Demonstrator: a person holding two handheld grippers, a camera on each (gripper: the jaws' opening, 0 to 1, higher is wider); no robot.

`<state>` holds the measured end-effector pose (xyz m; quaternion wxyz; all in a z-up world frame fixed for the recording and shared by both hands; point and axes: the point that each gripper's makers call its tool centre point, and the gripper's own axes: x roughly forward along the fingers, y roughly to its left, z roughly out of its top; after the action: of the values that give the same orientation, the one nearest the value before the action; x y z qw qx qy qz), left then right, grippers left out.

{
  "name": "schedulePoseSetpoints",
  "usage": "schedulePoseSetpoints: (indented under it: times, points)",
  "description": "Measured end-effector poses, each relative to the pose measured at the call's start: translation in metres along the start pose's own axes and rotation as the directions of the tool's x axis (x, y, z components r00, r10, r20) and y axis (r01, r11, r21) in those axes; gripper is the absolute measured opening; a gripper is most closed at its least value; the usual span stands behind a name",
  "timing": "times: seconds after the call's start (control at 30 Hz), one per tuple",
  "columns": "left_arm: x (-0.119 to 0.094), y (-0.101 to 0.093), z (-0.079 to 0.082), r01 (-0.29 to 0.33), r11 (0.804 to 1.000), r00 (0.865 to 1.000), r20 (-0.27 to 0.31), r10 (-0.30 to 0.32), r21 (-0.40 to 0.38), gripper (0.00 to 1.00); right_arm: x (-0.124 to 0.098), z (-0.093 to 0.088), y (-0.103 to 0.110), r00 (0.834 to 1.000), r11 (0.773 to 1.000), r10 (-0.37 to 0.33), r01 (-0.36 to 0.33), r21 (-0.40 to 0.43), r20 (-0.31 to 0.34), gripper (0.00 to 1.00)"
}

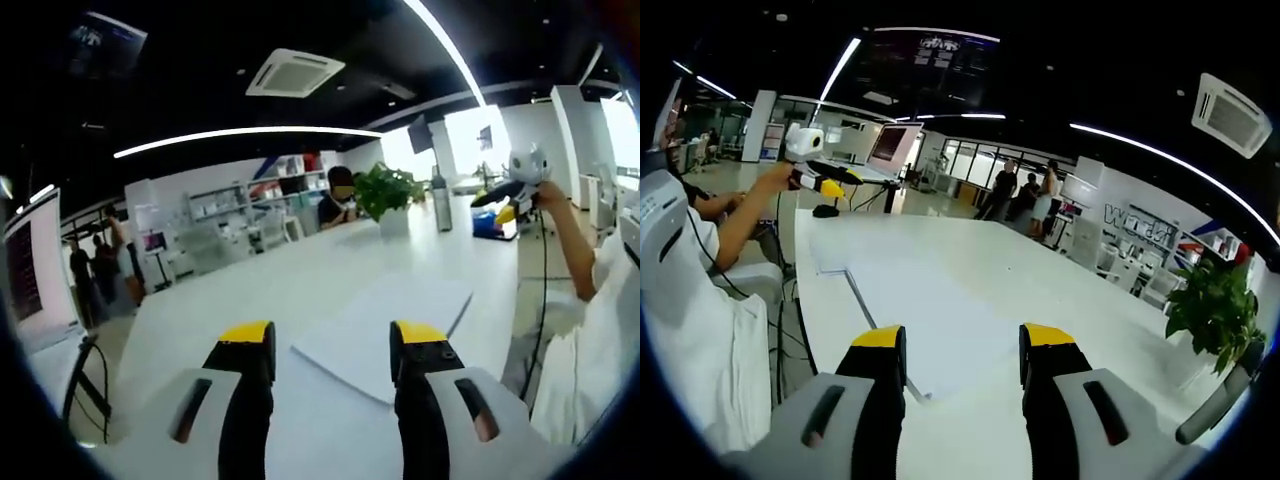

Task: Grasp the top corner of one sheet in the document stack and pull a single sheet out from the document stack, separating that one sheet from the rest and lifting it clear until the single sheet is fully removed from the stack

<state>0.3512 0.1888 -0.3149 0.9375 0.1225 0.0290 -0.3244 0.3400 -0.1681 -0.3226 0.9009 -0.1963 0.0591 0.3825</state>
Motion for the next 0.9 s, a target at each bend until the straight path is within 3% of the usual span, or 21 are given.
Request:
schedulePoseSetpoints:
  times: [0.9]
  points:
    - [0.0007,-0.0021,0.0,0.0,1.0,1.0,0.0,0.0,0.007,0.45,0.0001,-0.0005,0.0002,1.0,1.0,-0.001,0.001,-0.001,-0.001,0.45]
